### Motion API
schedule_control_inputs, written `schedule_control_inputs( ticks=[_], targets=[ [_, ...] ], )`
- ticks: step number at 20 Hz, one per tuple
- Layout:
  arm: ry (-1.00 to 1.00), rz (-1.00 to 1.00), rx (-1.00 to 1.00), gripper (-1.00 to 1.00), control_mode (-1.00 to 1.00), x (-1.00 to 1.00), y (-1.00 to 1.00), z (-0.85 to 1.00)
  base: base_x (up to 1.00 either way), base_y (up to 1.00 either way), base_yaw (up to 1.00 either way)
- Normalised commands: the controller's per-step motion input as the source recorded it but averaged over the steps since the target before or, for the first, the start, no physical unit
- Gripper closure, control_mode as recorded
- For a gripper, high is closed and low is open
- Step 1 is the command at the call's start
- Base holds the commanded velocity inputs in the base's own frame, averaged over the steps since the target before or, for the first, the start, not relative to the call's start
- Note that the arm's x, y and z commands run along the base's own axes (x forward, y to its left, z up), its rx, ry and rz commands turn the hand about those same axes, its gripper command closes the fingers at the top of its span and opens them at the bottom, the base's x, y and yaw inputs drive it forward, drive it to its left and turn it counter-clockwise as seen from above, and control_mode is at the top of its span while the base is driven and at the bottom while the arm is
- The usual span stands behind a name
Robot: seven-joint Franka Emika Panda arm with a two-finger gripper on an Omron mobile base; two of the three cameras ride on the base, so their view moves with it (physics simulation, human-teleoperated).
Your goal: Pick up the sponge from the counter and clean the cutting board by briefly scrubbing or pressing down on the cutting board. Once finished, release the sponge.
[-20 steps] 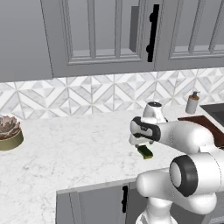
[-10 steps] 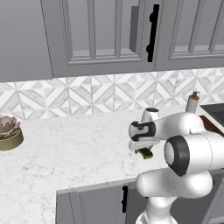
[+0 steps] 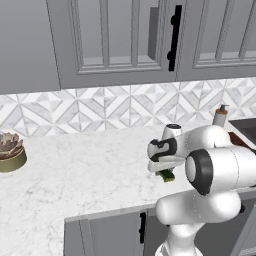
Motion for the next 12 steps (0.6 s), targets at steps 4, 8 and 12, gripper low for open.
schedule_control_inputs(
  ticks=[4, 8, 12],
  targets=[
    [0.00, 0.00, 0.00, 1.00, -1.00, -0.13, 0.00, -0.17, 0.00, 0.00, 0.00],
    [-0.11, 0.00, 0.00, 1.00, -1.00, -0.30, 0.00, 0.05, 0.00, 0.00, 0.00],
    [-0.14, -0.09, 0.00, 1.00, -1.00, -0.25, -0.03, 0.51, 0.00, 0.00, 0.00]
  ],
)
